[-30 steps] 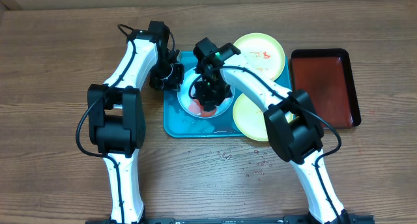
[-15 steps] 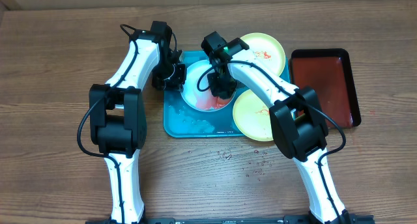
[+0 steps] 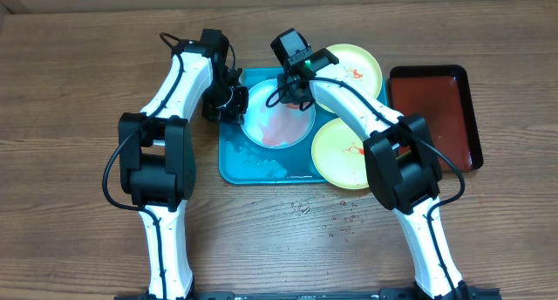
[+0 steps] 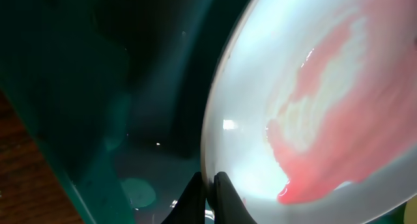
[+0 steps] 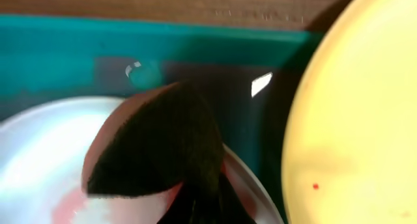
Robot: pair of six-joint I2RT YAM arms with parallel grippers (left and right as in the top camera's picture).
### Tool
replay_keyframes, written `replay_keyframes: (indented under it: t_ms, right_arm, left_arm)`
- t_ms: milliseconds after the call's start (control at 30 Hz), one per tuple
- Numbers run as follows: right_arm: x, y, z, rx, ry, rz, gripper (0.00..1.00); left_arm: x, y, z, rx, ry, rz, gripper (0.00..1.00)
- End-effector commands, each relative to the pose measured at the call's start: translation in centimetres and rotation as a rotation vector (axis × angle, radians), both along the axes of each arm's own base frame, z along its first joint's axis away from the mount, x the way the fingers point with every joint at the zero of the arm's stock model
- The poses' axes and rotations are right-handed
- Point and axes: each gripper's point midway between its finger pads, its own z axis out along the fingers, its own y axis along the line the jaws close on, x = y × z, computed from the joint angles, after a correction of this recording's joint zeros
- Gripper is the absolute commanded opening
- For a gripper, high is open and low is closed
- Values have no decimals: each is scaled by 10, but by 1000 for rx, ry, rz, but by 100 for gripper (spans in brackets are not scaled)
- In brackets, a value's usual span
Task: Clean dirty plates on tray and stack at the side
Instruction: 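Scrub the white plate with the sponge while the left gripper holds it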
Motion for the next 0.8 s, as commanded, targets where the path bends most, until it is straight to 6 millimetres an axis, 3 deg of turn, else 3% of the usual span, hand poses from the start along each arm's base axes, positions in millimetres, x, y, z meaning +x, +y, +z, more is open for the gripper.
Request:
replay_keyframes:
  t_ms: [0,200,433,633,767]
  right_arm:
    - [2,6,-6,37,10,-4,5]
    - [-18,36,-14,192,119,73,5]
    - [-57,64,-30,312,294,163,4]
    - [-91,79,-23,389,415,264,4]
    - [-106,85,1,464,444,375,4]
  left_arm:
    - [-5,7,-5,20,12,-43,4]
    - [-3,7,-5,19,7,-42,4]
    - [-2,6,-5,18,-1,-42,4]
    - [0,6,-5,17,-9,-42,4]
    - [1,6,-5,16,-13,-42,4]
